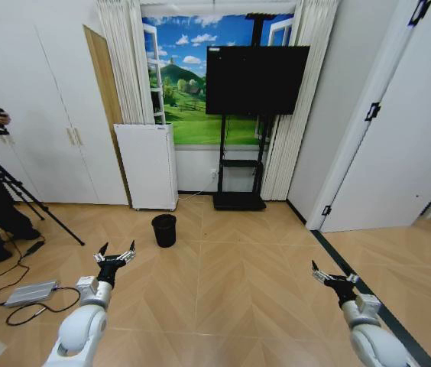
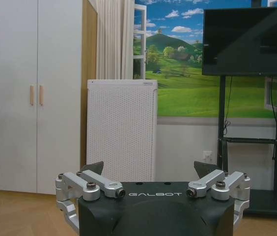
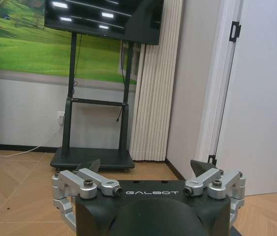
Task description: Pick up the trash bin and place the garbage on the floor into it.
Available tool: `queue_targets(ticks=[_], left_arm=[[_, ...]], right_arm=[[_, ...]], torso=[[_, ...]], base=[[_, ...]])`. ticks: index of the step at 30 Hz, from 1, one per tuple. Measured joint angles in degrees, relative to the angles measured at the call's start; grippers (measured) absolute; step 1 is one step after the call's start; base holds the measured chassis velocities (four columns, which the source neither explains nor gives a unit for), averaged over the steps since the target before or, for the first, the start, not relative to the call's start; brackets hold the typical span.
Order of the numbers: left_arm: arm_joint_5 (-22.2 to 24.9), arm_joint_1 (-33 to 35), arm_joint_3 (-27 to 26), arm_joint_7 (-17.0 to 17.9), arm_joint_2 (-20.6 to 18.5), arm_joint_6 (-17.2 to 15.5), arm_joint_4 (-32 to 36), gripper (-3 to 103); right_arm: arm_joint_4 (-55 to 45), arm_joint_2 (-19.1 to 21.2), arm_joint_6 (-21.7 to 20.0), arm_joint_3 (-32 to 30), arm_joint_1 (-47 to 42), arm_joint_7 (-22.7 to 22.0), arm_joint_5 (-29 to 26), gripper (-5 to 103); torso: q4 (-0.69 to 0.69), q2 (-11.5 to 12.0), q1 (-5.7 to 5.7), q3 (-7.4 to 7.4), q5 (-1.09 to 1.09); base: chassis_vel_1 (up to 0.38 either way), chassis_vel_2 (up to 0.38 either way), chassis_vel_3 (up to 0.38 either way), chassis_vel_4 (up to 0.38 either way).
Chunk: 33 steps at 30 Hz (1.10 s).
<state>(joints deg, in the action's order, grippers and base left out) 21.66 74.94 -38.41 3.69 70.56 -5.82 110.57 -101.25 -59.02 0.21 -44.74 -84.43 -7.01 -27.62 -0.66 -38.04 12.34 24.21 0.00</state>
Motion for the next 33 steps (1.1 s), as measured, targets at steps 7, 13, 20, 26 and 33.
queue_targets(ticks=[7, 13, 20, 26, 33], left_arm=[[0.00, 0.00, 0.02, -0.02, 0.00, 0.00, 0.00, 100], [0.00, 0.00, 0.02, -0.02, 0.00, 0.00, 0.00, 100], [0.00, 0.00, 0.00, -0.01, 0.00, 0.00, 0.00, 100], [0.00, 0.00, -0.01, 0.02, 0.00, 0.00, 0.00, 100], [0.00, 0.00, 0.02, 0.00, 0.00, 0.00, 0.00, 100]], right_arm=[[0.00, 0.00, 0.00, 0.00, 0.00, 0.00, 0.00, 100], [0.00, 0.00, 0.00, 0.00, 0.00, 0.00, 0.00, 100], [0.00, 0.00, 0.00, 0.00, 0.00, 0.00, 0.00, 100], [0.00, 0.00, 0.00, 0.00, 0.00, 0.00, 0.00, 100], [0.00, 0.00, 0.00, 0.00, 0.00, 0.00, 0.00, 100]], torso=[[-0.02, 0.00, 0.00, 0.00, 0.02], [0.00, 0.00, -0.01, 0.00, 0.00], [0.01, -0.01, 0.00, 0.00, -0.03], [0.00, 0.00, -0.01, 0.00, 0.00], [-0.02, 0.00, -0.01, 0.00, 0.02]], base=[[-0.019, -0.031, 0.015, 0.020], [0.053, 0.062, -0.041, -0.045], [0.150, 0.156, -0.139, -0.143], [0.057, 0.042, -0.058, -0.062], [0.000, 0.000, 0.000, 0.000]])
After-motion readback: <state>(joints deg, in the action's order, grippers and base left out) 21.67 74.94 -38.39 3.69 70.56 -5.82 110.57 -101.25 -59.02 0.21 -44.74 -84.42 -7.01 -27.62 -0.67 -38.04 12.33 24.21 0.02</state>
